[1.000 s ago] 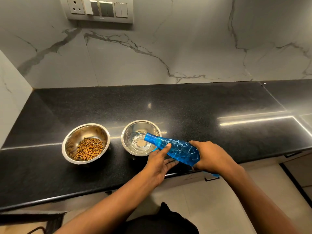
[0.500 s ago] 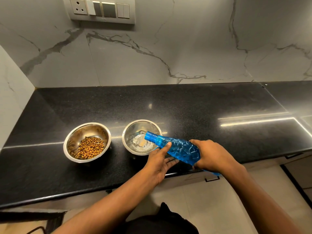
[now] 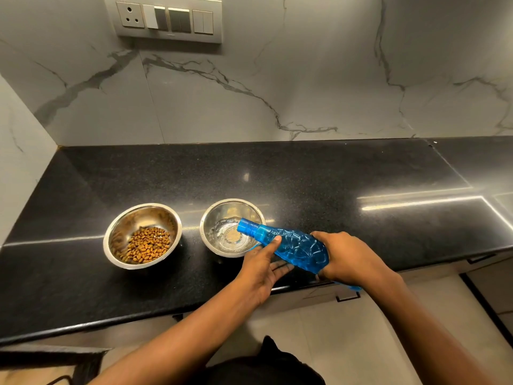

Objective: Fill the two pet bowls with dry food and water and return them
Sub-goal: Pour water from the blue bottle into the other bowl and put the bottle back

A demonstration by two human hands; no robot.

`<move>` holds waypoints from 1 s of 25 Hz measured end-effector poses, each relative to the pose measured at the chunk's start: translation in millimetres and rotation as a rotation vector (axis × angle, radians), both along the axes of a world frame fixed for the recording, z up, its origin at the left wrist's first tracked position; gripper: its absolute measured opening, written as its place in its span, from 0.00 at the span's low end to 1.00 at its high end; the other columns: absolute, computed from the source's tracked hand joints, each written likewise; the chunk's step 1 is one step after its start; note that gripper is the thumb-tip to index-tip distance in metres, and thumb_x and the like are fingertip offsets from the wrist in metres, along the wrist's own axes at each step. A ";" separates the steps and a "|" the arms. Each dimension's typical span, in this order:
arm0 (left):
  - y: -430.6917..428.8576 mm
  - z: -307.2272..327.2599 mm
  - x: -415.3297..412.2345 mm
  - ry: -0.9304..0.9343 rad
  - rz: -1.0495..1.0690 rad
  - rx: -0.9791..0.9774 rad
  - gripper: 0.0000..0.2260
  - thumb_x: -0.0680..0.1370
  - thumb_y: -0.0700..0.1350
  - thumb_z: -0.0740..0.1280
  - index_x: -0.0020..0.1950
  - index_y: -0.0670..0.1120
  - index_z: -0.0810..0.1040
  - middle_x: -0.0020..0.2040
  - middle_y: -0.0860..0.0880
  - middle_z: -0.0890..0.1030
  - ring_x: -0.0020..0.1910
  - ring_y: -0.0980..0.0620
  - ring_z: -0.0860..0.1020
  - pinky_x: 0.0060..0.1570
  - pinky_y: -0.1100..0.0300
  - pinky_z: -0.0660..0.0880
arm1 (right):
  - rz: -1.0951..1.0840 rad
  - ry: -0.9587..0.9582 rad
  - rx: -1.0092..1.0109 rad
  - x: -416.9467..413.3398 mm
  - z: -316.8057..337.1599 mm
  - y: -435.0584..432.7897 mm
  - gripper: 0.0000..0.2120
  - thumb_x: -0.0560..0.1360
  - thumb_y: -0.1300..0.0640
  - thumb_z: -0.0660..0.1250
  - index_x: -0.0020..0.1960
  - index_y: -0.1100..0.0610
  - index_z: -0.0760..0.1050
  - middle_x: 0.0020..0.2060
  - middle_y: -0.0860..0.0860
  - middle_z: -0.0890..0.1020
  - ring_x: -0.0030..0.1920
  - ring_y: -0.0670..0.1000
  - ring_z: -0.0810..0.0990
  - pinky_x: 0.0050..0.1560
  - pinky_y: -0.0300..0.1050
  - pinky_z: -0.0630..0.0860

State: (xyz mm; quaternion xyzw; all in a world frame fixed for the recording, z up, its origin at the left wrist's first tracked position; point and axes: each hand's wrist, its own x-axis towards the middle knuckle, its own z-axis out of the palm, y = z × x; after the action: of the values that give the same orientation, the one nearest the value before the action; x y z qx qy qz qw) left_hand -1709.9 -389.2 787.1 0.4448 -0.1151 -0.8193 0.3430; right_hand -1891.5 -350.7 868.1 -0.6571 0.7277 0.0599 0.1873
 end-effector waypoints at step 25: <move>-4.1 1.7 5.2 -0.099 0.005 -0.072 0.16 0.79 0.47 0.76 0.65 0.45 0.80 0.54 0.44 0.90 0.56 0.42 0.87 0.56 0.46 0.85 | -0.058 -0.206 -0.033 -8.1 -20.6 3.5 0.44 0.62 0.47 0.85 0.75 0.41 0.73 0.62 0.43 0.86 0.59 0.44 0.85 0.63 0.46 0.82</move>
State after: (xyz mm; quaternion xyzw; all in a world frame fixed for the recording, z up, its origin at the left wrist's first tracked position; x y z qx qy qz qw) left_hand -1704.7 -393.4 788.9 0.4725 -0.1604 -0.7907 0.3547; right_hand -1899.6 -347.2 847.4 -0.6415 0.7241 -0.0252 0.2518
